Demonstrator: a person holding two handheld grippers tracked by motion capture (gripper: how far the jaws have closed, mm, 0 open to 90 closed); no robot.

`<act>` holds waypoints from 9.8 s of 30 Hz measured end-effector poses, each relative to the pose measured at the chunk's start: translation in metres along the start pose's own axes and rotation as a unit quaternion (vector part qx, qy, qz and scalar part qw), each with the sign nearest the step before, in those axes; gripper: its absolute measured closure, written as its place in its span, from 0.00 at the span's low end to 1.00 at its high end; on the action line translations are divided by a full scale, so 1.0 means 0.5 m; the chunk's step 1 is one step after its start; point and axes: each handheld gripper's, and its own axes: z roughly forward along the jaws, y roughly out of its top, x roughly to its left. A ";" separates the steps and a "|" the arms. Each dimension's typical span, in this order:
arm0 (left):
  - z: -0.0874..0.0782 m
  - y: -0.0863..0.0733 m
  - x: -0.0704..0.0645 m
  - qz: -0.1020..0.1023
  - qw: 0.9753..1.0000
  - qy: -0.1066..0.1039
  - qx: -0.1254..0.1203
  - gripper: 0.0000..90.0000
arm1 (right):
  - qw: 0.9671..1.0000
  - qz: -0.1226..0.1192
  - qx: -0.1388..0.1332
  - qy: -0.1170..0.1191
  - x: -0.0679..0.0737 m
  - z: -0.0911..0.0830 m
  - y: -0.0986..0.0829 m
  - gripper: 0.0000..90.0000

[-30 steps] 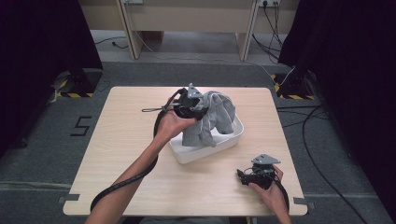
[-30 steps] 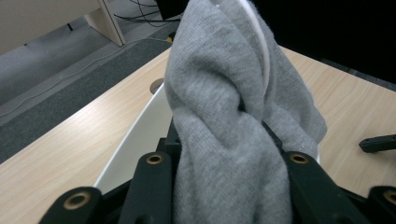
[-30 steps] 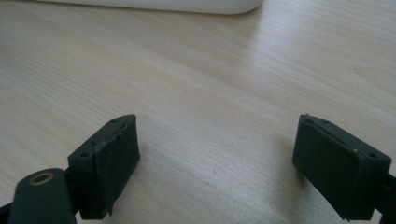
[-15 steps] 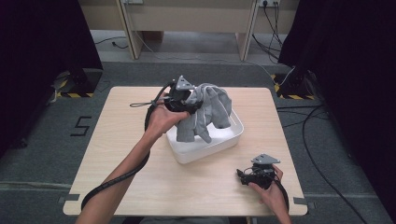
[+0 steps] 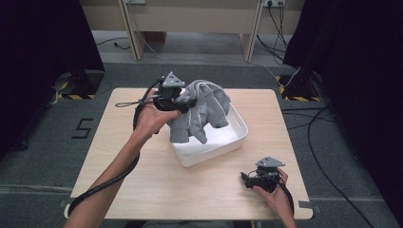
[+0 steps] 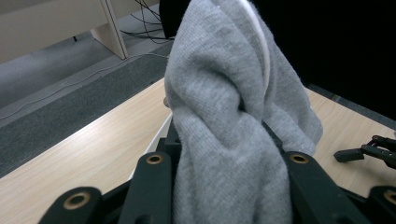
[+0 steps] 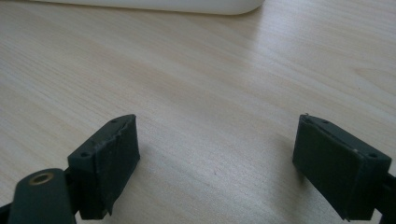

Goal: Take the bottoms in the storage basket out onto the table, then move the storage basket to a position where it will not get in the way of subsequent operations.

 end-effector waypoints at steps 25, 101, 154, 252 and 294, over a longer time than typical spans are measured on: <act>-0.185 -0.045 0.100 -0.043 0.998 0.033 -0.043 0.73 | 1.000 0.000 -0.001 -0.001 0.001 0.002 0.002 0.17; -0.094 -0.525 0.182 -0.157 0.976 0.142 0.059 0.69 | 1.000 0.000 -0.001 0.002 0.008 0.011 0.009 0.17; -0.160 -0.460 0.131 -0.199 0.973 0.118 -0.016 0.23 | 1.000 0.001 -0.001 0.005 0.010 0.011 0.010 0.17; 0.014 -0.470 -0.085 -0.117 0.993 0.009 0.021 0.17 | 1.000 0.001 0.000 0.006 0.010 0.012 0.011 0.17; 0.086 -0.418 -0.054 -0.142 0.989 0.025 0.019 0.35 | 1.000 -0.004 -0.001 0.007 0.011 0.015 0.014 0.17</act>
